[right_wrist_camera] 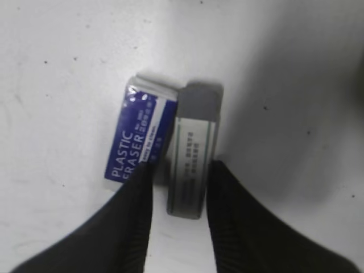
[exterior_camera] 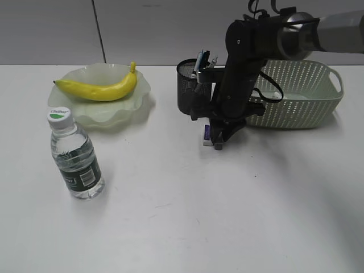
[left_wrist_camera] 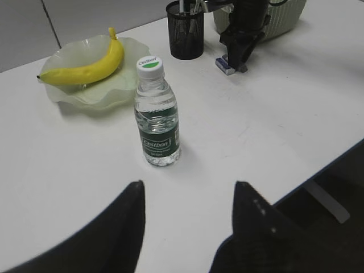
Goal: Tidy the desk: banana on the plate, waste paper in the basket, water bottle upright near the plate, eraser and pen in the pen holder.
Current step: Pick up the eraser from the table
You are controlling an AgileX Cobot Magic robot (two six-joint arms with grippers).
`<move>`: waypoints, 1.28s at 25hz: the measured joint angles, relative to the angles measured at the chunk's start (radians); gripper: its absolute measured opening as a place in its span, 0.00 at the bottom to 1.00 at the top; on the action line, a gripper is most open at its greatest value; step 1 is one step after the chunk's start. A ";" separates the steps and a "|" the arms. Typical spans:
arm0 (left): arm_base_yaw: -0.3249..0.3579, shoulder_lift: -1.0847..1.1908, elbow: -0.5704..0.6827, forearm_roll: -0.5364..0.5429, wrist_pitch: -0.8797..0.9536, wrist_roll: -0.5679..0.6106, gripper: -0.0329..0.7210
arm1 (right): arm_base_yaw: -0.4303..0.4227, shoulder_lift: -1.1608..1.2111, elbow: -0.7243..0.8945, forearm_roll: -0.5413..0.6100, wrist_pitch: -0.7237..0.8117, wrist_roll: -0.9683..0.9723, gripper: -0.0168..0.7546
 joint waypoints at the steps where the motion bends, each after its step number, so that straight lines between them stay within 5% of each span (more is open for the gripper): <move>1: 0.000 0.000 0.000 0.000 0.000 0.000 0.54 | 0.000 0.001 -0.001 0.003 0.002 -0.001 0.36; 6: 0.000 0.000 0.000 0.001 0.000 0.000 0.54 | 0.000 0.001 -0.013 0.005 0.011 -0.002 0.26; 14: 0.000 0.000 0.000 0.002 0.000 0.000 0.54 | 0.000 0.017 -0.062 -0.054 0.113 -0.003 0.55; 32: 0.000 0.000 0.000 0.002 0.000 0.000 0.54 | 0.000 0.023 -0.078 -0.028 0.145 -0.069 0.54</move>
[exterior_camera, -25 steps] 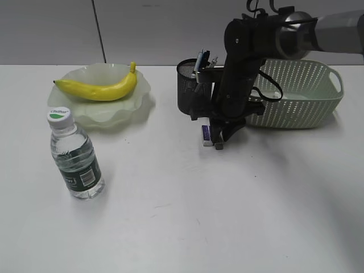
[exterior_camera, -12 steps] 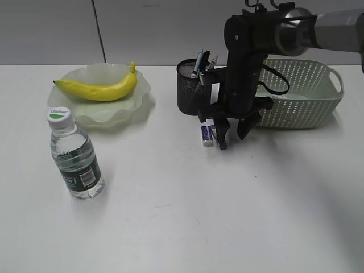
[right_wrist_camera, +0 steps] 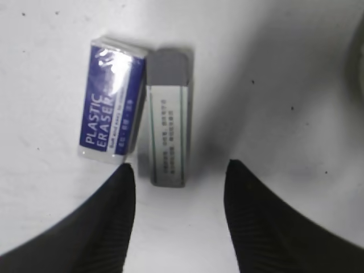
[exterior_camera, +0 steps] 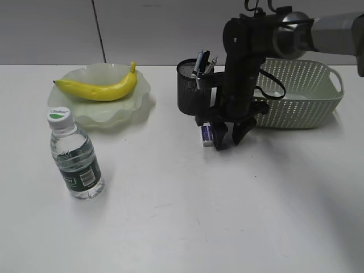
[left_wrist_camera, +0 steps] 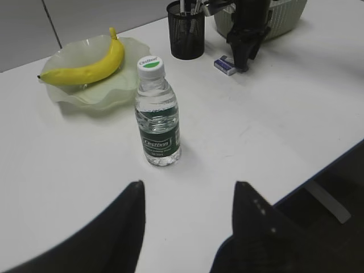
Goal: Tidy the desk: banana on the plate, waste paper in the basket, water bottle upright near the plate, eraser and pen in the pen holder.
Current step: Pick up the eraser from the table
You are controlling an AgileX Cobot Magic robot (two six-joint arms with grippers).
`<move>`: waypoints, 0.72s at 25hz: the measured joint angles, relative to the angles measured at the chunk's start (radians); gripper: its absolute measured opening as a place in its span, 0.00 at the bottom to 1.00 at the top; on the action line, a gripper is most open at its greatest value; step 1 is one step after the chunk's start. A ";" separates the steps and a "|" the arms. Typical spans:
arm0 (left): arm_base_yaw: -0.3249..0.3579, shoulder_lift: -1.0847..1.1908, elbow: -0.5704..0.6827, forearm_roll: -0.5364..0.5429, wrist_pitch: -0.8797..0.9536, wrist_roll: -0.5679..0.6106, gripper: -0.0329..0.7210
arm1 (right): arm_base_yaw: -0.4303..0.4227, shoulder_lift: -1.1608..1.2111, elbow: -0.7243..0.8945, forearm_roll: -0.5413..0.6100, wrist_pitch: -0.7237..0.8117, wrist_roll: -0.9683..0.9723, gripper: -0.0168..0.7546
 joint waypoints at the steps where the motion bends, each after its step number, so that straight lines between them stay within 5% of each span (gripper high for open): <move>1: 0.000 0.000 0.000 0.000 0.000 0.000 0.54 | 0.000 0.006 0.000 0.000 0.000 -0.001 0.54; 7: 0.000 0.000 0.000 0.000 0.000 0.000 0.54 | 0.000 0.022 -0.001 0.001 -0.008 -0.005 0.50; 12: 0.000 0.000 0.000 0.000 0.000 -0.003 0.54 | 0.000 0.022 -0.001 0.001 -0.026 -0.024 0.23; 18: 0.000 0.000 0.000 0.000 0.000 -0.003 0.54 | 0.000 0.013 -0.011 0.001 0.010 -0.028 0.23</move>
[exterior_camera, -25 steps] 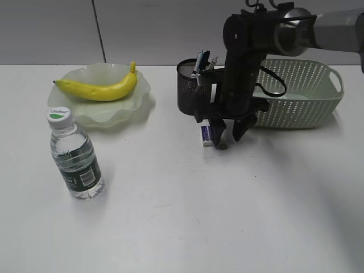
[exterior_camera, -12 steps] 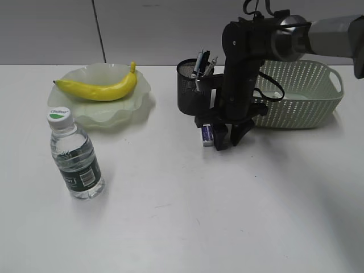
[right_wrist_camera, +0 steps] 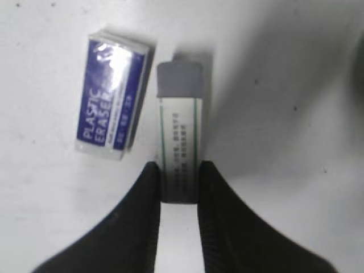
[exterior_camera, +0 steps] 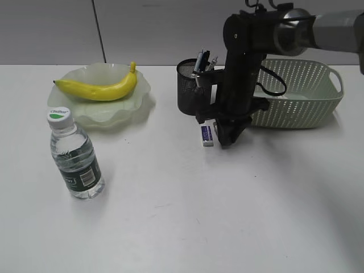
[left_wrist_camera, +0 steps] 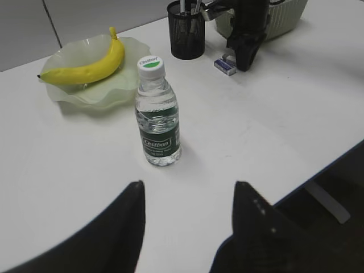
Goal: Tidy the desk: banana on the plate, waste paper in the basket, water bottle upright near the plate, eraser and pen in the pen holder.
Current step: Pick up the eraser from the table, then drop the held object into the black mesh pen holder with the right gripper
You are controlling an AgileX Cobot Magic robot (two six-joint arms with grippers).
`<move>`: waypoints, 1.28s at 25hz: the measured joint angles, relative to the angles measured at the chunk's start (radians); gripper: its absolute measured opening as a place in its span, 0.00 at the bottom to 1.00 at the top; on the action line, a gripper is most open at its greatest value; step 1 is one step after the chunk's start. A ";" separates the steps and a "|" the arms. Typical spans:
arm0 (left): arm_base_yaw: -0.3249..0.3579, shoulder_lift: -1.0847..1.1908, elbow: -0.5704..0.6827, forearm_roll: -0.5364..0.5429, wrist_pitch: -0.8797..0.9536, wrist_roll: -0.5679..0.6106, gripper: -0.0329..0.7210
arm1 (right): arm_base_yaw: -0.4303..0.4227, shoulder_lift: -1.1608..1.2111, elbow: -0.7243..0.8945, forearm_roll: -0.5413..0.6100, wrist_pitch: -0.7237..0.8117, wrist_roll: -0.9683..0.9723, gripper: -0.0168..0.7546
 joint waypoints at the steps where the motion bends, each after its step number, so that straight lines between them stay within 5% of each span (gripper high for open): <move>1: 0.000 0.000 0.000 0.000 0.000 0.000 0.54 | 0.000 -0.012 -0.001 0.000 0.018 -0.004 0.23; 12: 0.000 0.000 0.000 0.001 0.000 0.000 0.54 | 0.000 -0.274 -0.010 0.008 0.075 -0.080 0.23; 22: 0.000 0.000 0.000 0.001 0.000 0.000 0.54 | 0.000 -0.262 -0.011 0.017 -0.366 -0.134 0.23; 32: 0.000 0.000 0.000 0.001 0.000 0.000 0.54 | 0.000 -0.140 -0.010 0.018 -0.623 -0.136 0.23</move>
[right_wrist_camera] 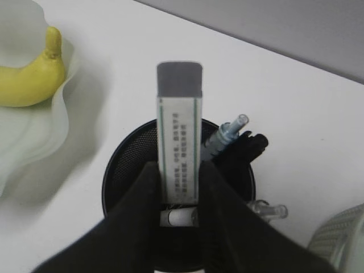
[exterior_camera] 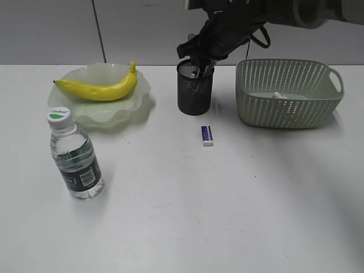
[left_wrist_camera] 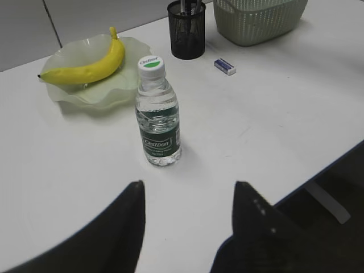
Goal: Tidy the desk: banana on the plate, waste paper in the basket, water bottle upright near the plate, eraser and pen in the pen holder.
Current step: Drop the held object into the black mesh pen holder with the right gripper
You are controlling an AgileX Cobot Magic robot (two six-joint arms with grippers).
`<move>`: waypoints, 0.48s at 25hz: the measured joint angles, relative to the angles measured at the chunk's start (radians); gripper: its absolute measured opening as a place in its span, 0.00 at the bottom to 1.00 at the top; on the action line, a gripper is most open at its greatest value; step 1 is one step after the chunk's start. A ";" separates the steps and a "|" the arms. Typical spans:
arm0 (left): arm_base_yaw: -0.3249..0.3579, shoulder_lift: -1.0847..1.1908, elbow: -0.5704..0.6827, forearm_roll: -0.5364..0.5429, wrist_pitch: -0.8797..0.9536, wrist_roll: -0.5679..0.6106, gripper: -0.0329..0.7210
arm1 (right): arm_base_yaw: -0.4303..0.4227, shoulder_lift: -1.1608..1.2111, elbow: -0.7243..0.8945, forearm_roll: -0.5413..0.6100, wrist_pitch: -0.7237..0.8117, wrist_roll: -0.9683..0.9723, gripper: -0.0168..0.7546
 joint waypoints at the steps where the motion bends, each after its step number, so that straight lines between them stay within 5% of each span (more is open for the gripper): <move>1: 0.000 0.000 0.000 0.001 0.000 -0.001 0.54 | 0.000 0.012 0.000 0.001 -0.005 0.000 0.23; 6: 0.000 0.000 0.000 0.017 0.000 -0.018 0.54 | 0.000 0.043 -0.001 0.022 -0.012 0.000 0.29; 12: 0.000 0.000 0.000 0.022 0.000 -0.038 0.54 | 0.000 0.046 -0.008 0.032 0.006 0.000 0.55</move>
